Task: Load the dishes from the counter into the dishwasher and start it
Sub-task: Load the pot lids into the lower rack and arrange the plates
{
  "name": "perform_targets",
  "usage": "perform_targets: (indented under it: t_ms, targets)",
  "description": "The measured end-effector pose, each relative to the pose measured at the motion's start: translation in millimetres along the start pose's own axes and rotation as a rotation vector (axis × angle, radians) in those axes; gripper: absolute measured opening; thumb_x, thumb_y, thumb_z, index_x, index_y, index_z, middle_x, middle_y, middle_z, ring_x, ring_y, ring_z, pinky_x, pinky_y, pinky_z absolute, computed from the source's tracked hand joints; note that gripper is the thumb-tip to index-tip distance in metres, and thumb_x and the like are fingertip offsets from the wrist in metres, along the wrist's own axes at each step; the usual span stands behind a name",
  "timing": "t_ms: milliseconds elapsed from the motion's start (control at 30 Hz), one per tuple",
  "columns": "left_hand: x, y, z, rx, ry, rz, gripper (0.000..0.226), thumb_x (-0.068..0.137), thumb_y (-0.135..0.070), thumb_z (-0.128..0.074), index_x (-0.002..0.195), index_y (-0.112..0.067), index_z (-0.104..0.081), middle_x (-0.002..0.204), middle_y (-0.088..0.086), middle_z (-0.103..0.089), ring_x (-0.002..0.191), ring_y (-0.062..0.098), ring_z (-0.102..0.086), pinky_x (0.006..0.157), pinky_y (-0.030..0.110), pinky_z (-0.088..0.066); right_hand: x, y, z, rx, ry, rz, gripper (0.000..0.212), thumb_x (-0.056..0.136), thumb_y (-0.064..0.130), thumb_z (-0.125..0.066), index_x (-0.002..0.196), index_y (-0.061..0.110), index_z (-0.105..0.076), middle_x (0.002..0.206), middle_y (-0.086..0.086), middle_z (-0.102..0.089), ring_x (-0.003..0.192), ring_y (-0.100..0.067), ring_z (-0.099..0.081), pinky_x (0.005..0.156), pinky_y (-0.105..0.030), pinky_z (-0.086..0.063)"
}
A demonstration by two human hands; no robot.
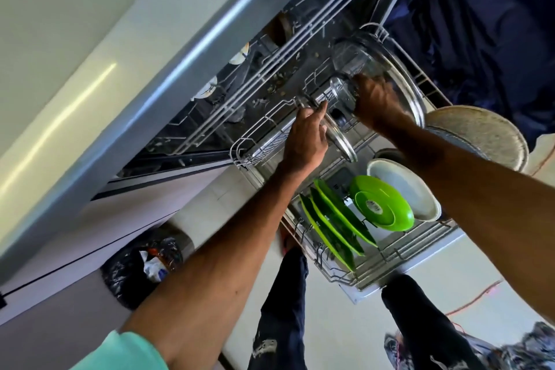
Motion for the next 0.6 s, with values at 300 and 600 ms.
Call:
perform_targets:
  t_ms: [300, 600]
  targets:
    - [-0.4, 1.9, -1.3, 0.011, 0.038, -0.015, 0.063, 0.100, -0.009, -0.055, 0.157, -0.021, -0.029, 0.141, 0.012, -0.049, 0.119, 0.018, -0.056, 0.096, 0.030, -0.055, 21.8, -23.7, -25.4, -0.039, 0.089, -0.129, 0.026, 0.094, 0.011, -0.053, 0.117, 0.002, -0.061, 0.114, -0.024, -0.061, 0.105, -0.044, -0.058, 0.082, -0.048, -0.046]
    - [-1.1, -0.7, 0.7, 0.003, 0.031, 0.018, 0.065, 0.100, -0.007, -0.055, 0.157, -0.021, -0.029, 0.140, 0.011, -0.048, 0.117, 0.017, -0.055, 0.094, 0.021, -0.049, 26.3, -25.0, -19.3, 0.076, 0.099, -0.071, 0.025, 0.094, 0.003, -0.046, 0.111, 0.004, -0.064, 0.103, -0.020, -0.065, 0.087, -0.032, -0.063, 0.062, -0.034, -0.044]
Point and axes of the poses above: each hand's wrist, its own x-axis towards the middle knuckle, its own z-axis out of the back of the hand, y = z × x, the point moved 8 cm from there along x, towards the middle knuckle
